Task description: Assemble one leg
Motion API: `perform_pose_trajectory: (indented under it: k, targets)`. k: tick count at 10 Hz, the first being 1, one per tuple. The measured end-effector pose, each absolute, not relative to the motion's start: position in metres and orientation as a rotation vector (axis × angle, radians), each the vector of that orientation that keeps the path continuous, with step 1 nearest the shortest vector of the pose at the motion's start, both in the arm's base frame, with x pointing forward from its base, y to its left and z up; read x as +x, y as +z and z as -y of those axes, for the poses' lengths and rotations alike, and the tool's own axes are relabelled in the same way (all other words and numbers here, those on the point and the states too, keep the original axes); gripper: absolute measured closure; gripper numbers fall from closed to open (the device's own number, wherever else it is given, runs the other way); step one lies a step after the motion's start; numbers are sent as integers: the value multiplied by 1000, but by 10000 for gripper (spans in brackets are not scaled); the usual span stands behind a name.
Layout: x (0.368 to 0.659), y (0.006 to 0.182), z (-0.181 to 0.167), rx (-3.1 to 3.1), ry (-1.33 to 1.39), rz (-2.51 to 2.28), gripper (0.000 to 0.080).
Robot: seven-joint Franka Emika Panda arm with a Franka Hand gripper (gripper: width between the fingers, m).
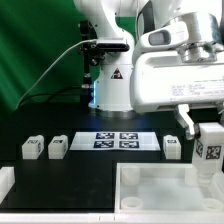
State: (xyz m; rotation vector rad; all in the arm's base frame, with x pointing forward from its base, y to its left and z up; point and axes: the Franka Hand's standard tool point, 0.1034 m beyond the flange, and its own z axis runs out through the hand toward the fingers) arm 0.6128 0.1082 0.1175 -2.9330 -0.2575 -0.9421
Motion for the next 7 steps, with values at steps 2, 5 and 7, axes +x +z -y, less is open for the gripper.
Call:
perform_pose_trajectory:
  k: [2,5,7]
  targets:
    - [624,108,-108,-2932,-953,260,506]
    - [628,101,-110,-2927,-966,267,506]
    - [628,100,-117,-2916,-985,276,506]
